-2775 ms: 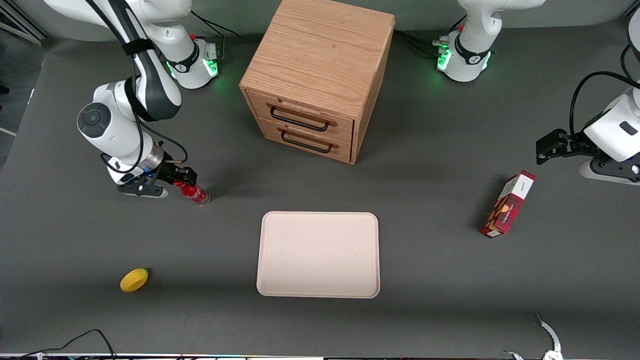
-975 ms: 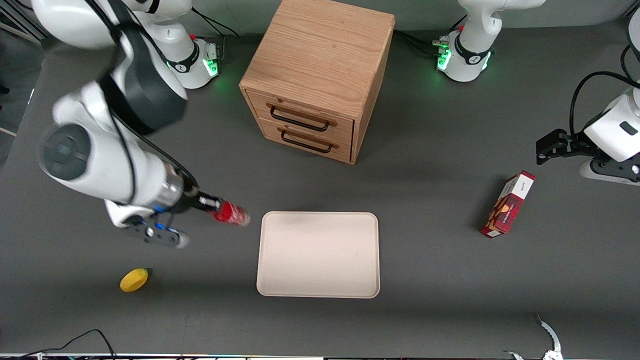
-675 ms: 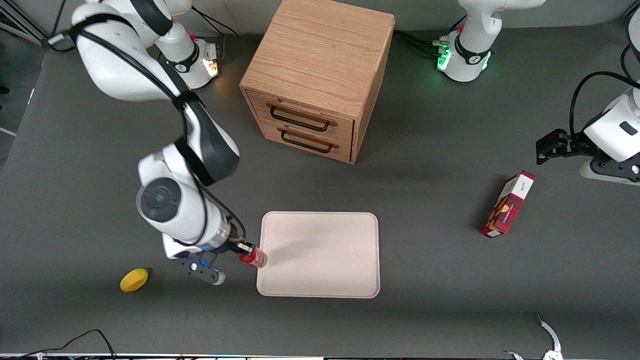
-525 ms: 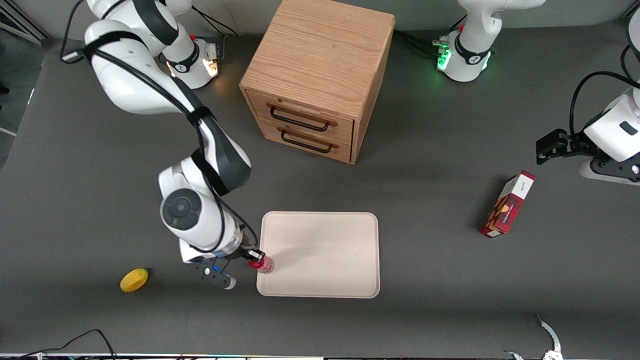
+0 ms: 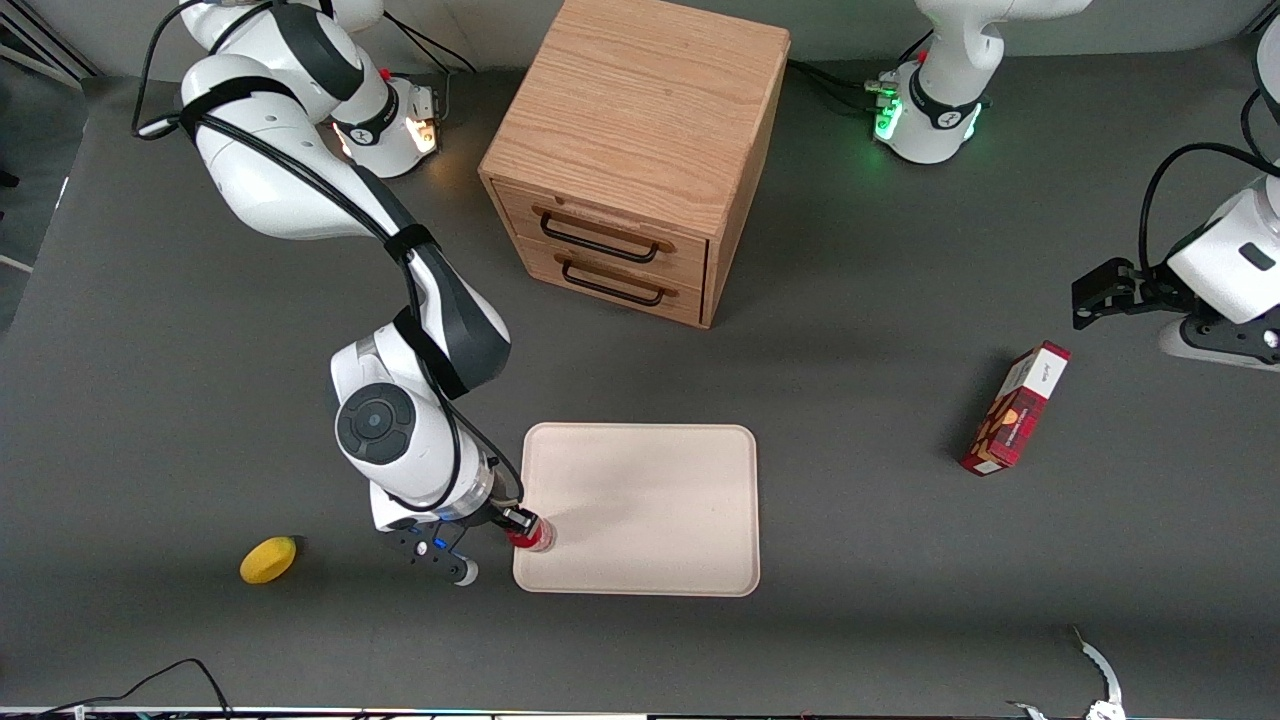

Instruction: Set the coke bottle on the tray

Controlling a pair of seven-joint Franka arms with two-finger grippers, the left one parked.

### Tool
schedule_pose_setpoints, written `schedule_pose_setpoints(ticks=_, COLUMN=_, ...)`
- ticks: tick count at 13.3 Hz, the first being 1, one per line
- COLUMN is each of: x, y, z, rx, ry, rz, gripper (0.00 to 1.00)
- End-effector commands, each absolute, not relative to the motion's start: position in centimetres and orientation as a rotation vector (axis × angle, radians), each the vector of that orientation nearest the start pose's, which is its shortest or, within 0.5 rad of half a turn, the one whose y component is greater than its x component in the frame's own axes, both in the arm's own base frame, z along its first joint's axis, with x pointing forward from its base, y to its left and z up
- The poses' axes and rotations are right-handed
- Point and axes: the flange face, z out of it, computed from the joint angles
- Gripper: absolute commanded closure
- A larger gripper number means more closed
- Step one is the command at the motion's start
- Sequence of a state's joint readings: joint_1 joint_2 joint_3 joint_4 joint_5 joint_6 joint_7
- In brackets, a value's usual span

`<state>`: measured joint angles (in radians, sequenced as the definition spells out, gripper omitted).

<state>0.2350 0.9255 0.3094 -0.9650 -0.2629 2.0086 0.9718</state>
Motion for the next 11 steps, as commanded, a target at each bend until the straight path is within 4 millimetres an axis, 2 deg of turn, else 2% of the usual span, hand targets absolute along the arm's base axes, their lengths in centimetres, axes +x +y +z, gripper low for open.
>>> schedule_pose_setpoints(ticks=1, x=72.9, y=31.7, z=35.5, rx=-2.961, ry=0.73, rz=-0.216, gripper=0.0)
schedule_pose_setpoints(ticks=3, x=71.4, y=31.4, z=40.7, rx=-3.002, ry=0.712, rz=-0.182, gripper=0.0)
schedule_pose_setpoints(ticks=5, x=68.4, y=30.4, z=48.5, rx=-3.071, ry=0.618, rz=-0.166, gripper=0.0)
schedule_pose_setpoints(ticks=7, x=63.9, y=26.4, z=57.2, rx=-3.174, ry=0.426, rz=-0.152, gripper=0.0)
schedule_pose_setpoints(ticks=8, x=61.3, y=24.2, z=60.4, rx=-3.212, ry=0.31, rz=-0.105, gripper=0.0)
schedule_pose_setpoints(ticks=9, x=59.2, y=22.3, z=62.7, rx=-3.192, ry=0.255, rz=-0.046, gripper=0.0)
schedule_pose_setpoints(ticks=11, x=55.1, y=15.8, z=64.1, rx=-3.179, ry=0.272, rz=0.017, gripper=0.0)
